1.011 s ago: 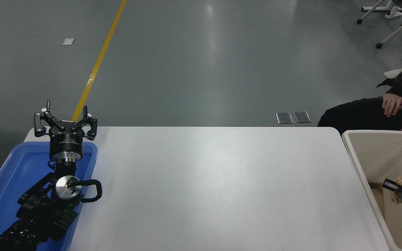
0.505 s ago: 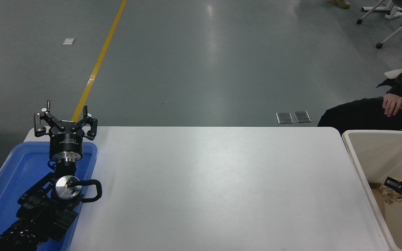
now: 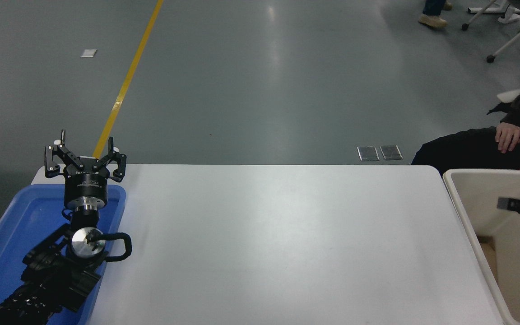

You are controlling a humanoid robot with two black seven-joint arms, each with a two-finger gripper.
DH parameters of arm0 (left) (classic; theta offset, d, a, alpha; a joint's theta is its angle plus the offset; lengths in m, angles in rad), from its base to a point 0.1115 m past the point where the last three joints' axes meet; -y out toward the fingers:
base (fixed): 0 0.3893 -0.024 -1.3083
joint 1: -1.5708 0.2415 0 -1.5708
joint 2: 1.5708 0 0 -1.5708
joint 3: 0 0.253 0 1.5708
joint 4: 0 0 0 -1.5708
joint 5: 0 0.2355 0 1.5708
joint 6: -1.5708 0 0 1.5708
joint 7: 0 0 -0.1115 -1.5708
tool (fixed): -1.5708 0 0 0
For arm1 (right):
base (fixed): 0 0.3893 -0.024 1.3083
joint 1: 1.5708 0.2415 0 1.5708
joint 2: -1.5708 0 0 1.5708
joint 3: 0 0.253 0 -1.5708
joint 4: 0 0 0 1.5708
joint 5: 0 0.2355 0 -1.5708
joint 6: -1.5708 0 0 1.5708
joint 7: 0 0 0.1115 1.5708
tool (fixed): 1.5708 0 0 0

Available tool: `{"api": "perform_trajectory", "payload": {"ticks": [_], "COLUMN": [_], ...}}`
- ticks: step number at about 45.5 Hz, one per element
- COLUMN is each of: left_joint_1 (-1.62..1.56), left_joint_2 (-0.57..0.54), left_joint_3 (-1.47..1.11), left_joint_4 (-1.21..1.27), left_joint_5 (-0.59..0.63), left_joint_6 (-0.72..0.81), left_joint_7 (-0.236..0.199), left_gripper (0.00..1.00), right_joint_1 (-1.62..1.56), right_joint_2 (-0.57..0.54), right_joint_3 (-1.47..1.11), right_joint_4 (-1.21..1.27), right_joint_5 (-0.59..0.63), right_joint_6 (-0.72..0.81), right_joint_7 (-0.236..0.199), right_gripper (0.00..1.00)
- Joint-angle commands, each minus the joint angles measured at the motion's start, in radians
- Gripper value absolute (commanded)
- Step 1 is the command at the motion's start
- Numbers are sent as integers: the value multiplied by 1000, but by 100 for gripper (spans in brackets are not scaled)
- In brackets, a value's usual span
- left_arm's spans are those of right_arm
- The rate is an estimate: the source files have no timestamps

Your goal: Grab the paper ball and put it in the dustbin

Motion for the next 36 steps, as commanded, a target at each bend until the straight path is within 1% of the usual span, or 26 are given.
{"api": "perform_trajectory", "payload": {"ticks": [1,4,9,13,17,29,36], "left_joint_1": [0,0,0,0,2,2,3], "left_joint_2": [0,0,0,0,2,0,2], "left_joint_3": [0,0,0,0,0,0,-2], "left_joint_4": [0,0,0,0,0,0,2], "left_joint_5": [0,0,0,0,0,0,-1], "left_joint_6": [0,0,0,0,0,0,0], "left_joint_7": [1,1,1,1,1,0,0], "left_gripper": [99,99,99,99,99,99,99], "right_joint_1": [337,420,525,601,663,822,916], "right_joint_2": [-5,-4,12,56,99,208,303], "right_joint_3": [-105,-102,-108,-126,-152,-208,-200], "right_joint_4": [317,409,513,553,585,716,766], "right_joint_5": [10,30,113,148,150,202,292], "right_joint_6": [187,262,316,356,396,427,470], "right_joint_7": [1,1,1,1,3,3,3], "right_gripper": [100,100,100,100,100,100,100]}}
